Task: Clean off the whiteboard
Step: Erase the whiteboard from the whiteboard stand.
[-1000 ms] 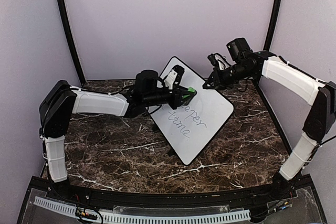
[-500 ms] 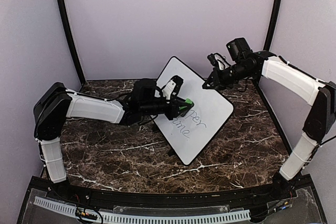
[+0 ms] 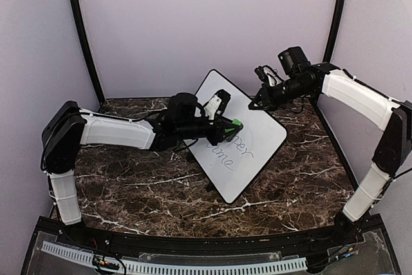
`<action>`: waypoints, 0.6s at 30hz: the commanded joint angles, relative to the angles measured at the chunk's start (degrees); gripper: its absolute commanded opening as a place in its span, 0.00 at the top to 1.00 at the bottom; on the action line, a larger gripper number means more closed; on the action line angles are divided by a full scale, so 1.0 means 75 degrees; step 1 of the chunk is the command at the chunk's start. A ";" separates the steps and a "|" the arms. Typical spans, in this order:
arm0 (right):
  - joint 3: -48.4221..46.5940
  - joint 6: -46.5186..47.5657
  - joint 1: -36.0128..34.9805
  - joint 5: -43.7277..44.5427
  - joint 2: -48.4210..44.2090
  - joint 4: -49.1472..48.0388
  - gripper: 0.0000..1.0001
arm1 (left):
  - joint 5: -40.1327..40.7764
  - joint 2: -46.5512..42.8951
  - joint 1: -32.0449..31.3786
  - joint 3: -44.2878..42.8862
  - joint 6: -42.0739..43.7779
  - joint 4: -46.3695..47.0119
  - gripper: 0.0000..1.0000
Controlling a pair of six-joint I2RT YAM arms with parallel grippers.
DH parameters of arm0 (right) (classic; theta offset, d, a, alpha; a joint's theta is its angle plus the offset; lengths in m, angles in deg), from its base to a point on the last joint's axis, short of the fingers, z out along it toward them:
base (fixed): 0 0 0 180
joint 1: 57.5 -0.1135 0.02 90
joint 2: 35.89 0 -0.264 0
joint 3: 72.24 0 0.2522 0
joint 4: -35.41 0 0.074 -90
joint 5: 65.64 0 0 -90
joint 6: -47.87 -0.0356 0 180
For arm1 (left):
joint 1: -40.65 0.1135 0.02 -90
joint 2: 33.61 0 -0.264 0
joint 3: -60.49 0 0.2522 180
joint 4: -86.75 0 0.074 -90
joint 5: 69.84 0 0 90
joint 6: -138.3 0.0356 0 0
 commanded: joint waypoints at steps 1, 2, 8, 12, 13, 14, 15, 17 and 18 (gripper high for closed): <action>-0.0065 0.0742 -0.0517 -0.0435 -0.0247 0.0011 1.00 | 0.0015 -0.0076 -0.0262 0.1501 -0.0327 0.0491 1.00; -0.0013 0.0733 -0.0519 -0.0416 -0.0298 -0.0016 1.00 | 0.0019 -0.0093 -0.0262 0.1849 -0.0389 0.0669 1.00; 0.0286 0.0718 -0.0521 -0.0291 -0.0534 -0.0114 1.00 | 0.0223 0.0080 -0.0274 0.2072 -0.0333 0.1206 1.00; 0.0311 0.0715 -0.0527 -0.0386 -0.0516 -0.0150 1.00 | 0.0420 0.0274 -0.0274 0.1468 -0.0094 0.0920 1.00; 0.0296 0.0715 -0.0523 -0.0384 -0.0469 -0.0136 1.00 | 0.0463 0.0314 -0.0262 0.1359 -0.0044 0.0866 1.00; 0.0274 0.0715 -0.0527 -0.0382 -0.0432 -0.0123 1.00 | 0.0562 0.0330 -0.0257 0.1172 0.0053 0.0761 1.00; 0.0260 0.0715 -0.0528 -0.0395 -0.0401 -0.0131 1.00 | 0.0610 0.0357 -0.0232 0.1094 0.0088 0.0693 1.00; 0.0226 0.0718 -0.0528 -0.0404 -0.0341 -0.0133 1.00 | 0.0644 0.0384 -0.0112 0.0943 0.0070 0.0556 1.00; 0.0212 0.0719 -0.0519 -0.0399 -0.0327 -0.0124 1.00 | 0.0584 0.0377 -0.0064 0.0969 0.0005 0.0540 1.00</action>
